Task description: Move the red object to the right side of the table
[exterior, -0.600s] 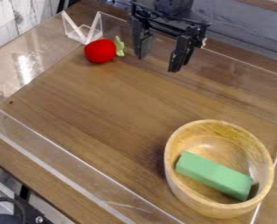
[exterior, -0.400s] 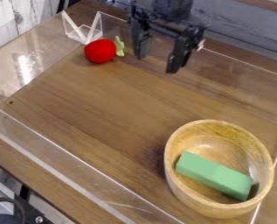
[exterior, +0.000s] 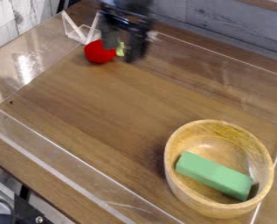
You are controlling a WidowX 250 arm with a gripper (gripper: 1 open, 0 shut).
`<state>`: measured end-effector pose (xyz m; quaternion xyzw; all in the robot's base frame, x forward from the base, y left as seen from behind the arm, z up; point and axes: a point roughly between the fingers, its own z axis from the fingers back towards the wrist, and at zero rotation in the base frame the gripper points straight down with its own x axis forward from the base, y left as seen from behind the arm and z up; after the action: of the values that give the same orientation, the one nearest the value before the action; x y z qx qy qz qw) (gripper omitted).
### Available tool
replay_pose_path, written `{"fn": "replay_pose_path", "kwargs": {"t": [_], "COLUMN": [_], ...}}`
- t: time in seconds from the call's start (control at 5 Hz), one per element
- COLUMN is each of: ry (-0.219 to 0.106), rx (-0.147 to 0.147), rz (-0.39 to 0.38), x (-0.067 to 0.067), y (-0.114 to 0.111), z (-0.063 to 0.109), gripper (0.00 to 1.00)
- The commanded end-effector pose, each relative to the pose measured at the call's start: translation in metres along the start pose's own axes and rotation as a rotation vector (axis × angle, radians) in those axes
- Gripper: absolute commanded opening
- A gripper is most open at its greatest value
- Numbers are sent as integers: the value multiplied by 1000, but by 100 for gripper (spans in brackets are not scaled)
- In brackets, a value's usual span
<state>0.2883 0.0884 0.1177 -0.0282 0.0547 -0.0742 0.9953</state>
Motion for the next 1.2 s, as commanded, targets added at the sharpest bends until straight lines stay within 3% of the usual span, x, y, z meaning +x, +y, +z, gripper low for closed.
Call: {"fn": "replay_pose_path", "kwargs": {"t": [0.0,0.4,1.0], "ry": [-72,-81,-103], "rx": [16,16,-10], "rz": [20,-62,77], "x": [2,24,38], "y": [30,62,42], "z": [17,-6,-1], "gripper": [100,100,100]}}
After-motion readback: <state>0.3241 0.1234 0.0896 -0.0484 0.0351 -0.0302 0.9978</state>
